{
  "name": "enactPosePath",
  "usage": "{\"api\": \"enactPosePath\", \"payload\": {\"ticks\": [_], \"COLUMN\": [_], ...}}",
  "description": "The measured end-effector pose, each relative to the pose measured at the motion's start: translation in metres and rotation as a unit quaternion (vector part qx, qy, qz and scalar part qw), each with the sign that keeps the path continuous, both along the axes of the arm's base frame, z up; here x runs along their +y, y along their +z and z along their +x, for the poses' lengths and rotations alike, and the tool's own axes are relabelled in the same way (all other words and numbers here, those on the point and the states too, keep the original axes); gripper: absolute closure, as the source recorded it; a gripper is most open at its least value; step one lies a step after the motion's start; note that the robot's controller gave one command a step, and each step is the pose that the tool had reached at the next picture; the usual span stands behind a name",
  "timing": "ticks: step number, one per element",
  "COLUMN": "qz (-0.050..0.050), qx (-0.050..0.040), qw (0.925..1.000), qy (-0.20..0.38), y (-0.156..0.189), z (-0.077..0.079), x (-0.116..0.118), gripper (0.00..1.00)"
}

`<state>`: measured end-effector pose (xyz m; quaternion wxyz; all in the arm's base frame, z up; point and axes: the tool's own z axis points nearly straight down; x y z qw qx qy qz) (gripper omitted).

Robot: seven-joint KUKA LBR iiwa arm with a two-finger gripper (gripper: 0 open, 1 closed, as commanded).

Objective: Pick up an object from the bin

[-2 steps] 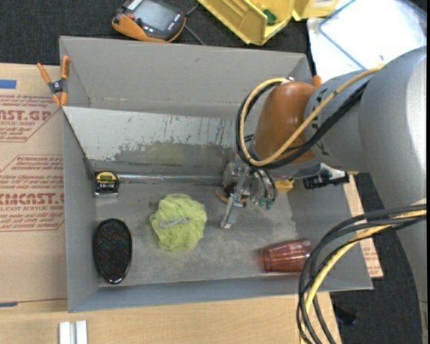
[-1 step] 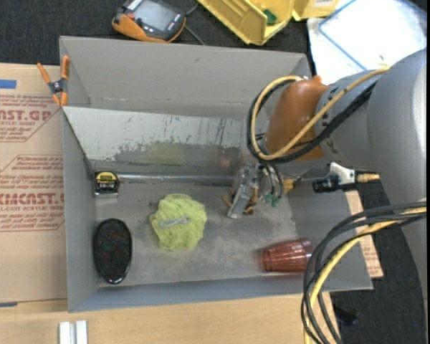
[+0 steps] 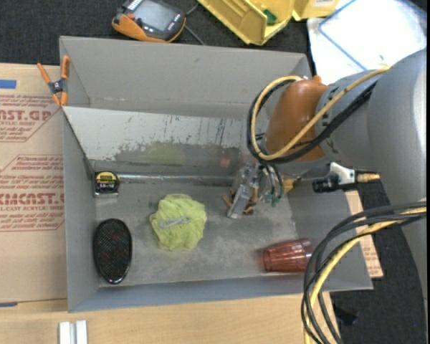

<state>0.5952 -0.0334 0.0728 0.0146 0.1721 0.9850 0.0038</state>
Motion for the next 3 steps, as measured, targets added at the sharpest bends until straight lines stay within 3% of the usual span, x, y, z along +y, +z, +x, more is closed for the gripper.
{"api": "enactPosePath", "payload": {"ticks": [3], "qz": [0.001], "qx": [0.0005], "qw": [1.0000], "qy": [0.001], "y": [0.064], "z": [-0.001], "x": [0.001], "gripper": [1.00]}}
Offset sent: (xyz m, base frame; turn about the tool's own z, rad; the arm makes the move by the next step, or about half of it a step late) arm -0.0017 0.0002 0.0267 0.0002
